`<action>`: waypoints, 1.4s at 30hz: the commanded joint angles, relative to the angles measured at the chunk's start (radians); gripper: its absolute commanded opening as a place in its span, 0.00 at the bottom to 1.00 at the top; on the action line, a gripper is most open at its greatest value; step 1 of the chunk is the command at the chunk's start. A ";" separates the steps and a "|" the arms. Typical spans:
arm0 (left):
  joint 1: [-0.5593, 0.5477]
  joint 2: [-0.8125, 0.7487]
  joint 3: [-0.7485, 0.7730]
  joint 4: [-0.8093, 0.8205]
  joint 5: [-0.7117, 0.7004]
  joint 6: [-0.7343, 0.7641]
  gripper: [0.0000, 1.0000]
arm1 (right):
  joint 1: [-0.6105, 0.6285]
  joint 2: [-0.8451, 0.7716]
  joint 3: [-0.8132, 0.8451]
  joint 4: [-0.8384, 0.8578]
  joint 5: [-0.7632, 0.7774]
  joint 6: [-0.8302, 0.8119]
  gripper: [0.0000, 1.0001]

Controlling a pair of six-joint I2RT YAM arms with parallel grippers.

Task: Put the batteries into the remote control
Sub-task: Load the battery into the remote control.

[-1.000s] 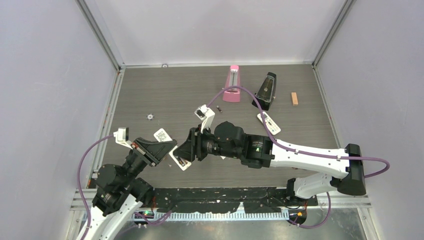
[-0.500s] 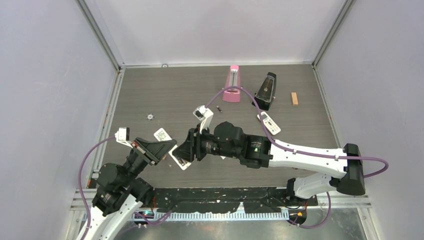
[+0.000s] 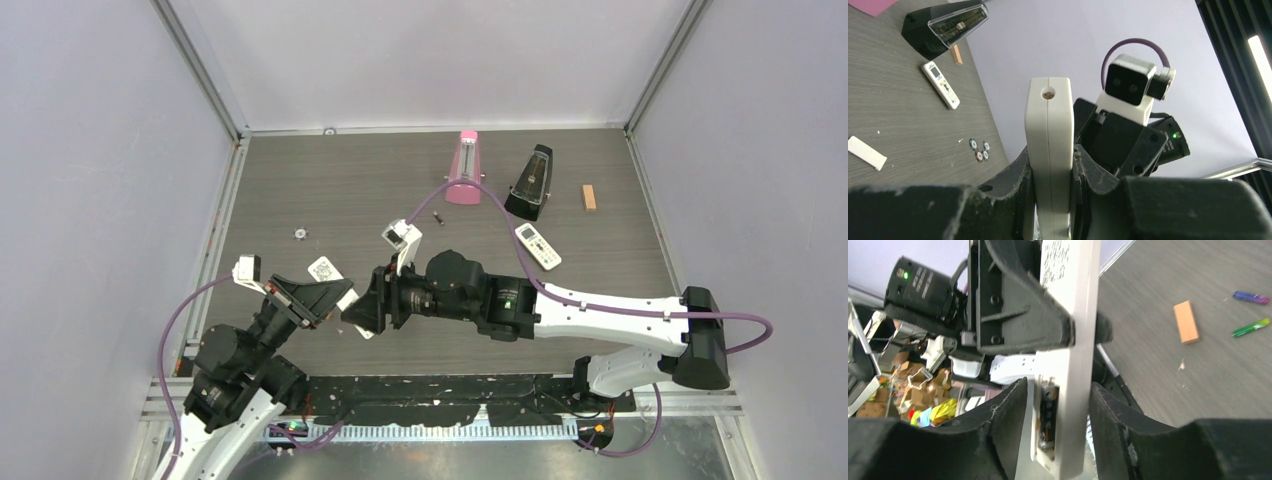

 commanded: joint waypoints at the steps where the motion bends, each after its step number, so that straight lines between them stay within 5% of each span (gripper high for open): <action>1: 0.001 -0.084 0.041 0.061 -0.008 0.020 0.00 | 0.026 -0.012 -0.013 0.049 -0.054 0.009 0.57; 7: 0.001 -0.101 0.024 0.044 0.004 0.069 0.00 | 0.026 -0.041 -0.002 0.066 -0.047 0.012 0.75; 14: 0.002 -0.119 0.005 0.074 0.028 0.092 0.00 | 0.025 -0.073 -0.025 0.087 -0.023 0.031 0.80; 26: 0.002 -0.133 -0.056 0.325 0.125 0.123 0.00 | 0.018 -0.120 -0.112 0.218 0.020 0.109 0.66; 42: 0.002 -0.120 -0.034 0.328 0.140 0.144 0.00 | 0.013 -0.146 -0.106 0.150 0.081 0.089 0.48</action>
